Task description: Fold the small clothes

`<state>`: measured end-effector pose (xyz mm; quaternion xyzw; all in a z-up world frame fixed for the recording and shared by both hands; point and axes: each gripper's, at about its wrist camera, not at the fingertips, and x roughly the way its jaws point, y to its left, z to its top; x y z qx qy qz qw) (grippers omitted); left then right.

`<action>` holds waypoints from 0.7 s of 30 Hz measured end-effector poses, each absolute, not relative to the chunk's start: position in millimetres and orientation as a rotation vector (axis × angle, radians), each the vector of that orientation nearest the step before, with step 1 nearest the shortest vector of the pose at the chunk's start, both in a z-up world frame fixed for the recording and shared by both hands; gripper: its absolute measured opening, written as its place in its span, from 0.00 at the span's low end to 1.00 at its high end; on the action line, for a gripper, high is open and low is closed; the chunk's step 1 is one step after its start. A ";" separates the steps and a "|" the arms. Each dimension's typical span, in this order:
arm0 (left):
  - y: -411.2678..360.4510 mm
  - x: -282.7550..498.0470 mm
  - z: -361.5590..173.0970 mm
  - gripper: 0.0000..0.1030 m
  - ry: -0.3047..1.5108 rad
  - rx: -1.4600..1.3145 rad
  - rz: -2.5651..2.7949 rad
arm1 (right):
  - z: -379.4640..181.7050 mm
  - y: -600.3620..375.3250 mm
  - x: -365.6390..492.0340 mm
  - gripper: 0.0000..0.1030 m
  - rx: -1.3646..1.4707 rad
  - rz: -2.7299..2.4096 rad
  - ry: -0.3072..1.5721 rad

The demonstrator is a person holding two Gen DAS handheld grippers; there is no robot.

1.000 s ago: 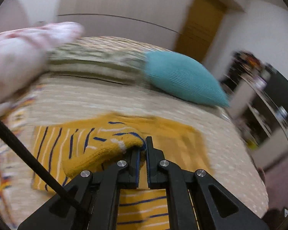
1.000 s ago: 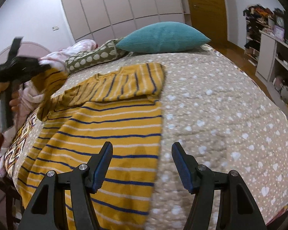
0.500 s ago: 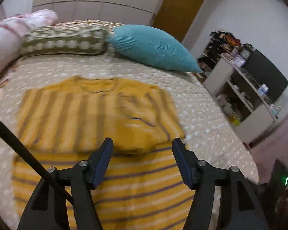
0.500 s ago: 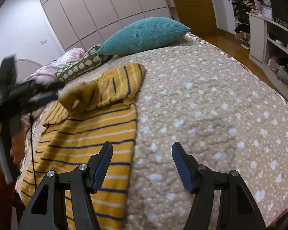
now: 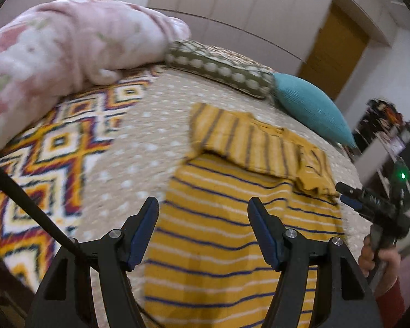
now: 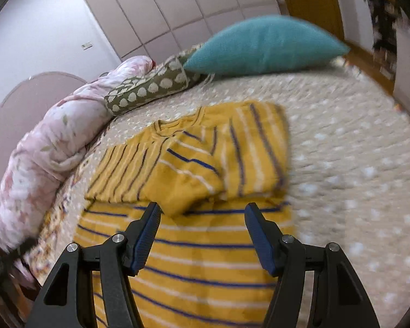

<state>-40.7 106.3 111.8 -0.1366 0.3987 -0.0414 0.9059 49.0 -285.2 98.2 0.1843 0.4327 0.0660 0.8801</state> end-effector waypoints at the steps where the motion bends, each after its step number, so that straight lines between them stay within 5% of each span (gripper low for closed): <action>1: 109.7 -46.8 110.3 0.64 0.815 -0.269 -0.061 | 92.8 -282.3 56.3 0.67 0.401 0.138 0.925; 11: 114.0 -82.9 98.9 0.64 0.841 -0.205 -0.025 | 90.5 -197.0 52.6 0.67 -0.022 0.221 0.876; 18: 163.7 -123.2 156.1 0.64 0.741 -0.130 0.164 | 79.5 -183.9 87.0 0.67 -0.021 0.201 0.872; 20: 186.3 -134.9 175.3 0.67 0.710 -0.110 0.256 | 71.1 -184.0 98.3 0.50 -0.008 0.178 0.894; 21: 203.3 -143.2 187.5 0.72 0.690 -0.113 0.314 | 67.7 -186.0 101.7 0.29 0.005 0.188 0.909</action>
